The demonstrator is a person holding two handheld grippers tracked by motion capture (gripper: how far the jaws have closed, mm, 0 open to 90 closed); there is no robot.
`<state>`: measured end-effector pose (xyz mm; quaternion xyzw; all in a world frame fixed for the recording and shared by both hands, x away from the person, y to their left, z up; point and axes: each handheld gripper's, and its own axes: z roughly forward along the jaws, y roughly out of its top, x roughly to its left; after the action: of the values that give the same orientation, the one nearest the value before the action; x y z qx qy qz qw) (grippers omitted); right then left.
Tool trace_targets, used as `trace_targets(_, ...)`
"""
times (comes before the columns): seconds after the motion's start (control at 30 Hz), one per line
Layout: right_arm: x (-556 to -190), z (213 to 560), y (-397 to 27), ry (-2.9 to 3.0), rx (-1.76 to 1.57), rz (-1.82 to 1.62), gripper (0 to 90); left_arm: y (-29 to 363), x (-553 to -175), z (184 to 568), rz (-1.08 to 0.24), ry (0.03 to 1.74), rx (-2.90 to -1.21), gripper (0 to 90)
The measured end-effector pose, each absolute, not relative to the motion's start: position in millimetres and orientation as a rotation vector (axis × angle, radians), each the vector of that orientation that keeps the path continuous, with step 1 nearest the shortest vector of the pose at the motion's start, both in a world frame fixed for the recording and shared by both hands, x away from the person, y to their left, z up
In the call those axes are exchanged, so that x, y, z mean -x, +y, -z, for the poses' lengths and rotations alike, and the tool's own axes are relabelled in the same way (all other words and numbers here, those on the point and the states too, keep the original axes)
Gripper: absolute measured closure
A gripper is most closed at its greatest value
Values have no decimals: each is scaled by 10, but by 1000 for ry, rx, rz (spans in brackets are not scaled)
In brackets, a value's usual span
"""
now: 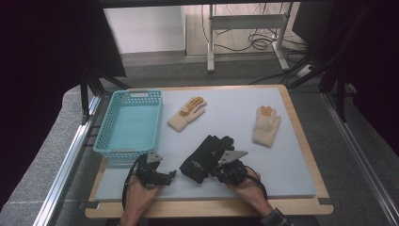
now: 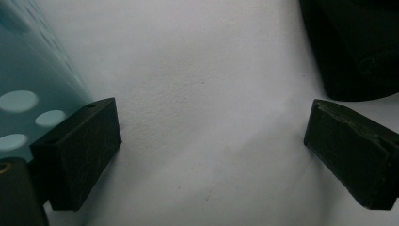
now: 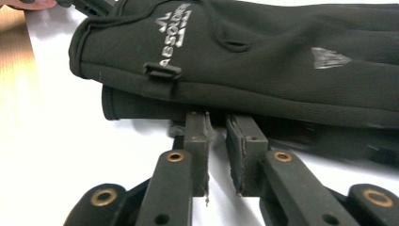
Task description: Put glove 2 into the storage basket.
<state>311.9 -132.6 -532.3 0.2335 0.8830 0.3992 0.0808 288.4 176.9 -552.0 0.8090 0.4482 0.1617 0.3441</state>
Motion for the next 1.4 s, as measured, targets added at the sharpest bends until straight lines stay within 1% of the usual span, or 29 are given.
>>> trace_targets(0.03, -3119, 5323, -1326, 2640, -698, -1193, 765, 1769, -2884, 5520, -420, 1164, -2102, 46)
trace_targets(0.23, -3158, 5238, -1708, 2534, -808, -1218, 662, 1770, -2886, 5520, -417, 1165, -2102, 47)
trace_targets(0.47, -3216, 5213, -2088, 2433, -911, -1167, 496, 1771, -2887, 5521, -415, 1166, -2101, 47)
trace_targets(0.7, -3276, 5246, -2371, 2375, -986, -1098, 338, 1771, -2887, 5521, -415, 1166, -2100, 46)
trace_targets(0.87, -3318, 5294, -2476, 2348, -1019, -1045, 281, 1771, -2888, 5521, -414, 1167, -2100, 46)
trace_targets(1.1, -3342, 5318, -2448, 2364, -1034, -995, 206, 1772, -2888, 5521, -413, 1167, -2099, 47)
trace_targets(1.3, -3345, 5322, -2453, 2364, -1038, -993, 200, 1776, -2881, 5516, -412, 1167, -2097, 53)
trace_targets(1.4, -3344, 5323, -2453, 2362, -1038, -994, 199, 1784, -2854, 5493, -413, 1167, -2098, 81)
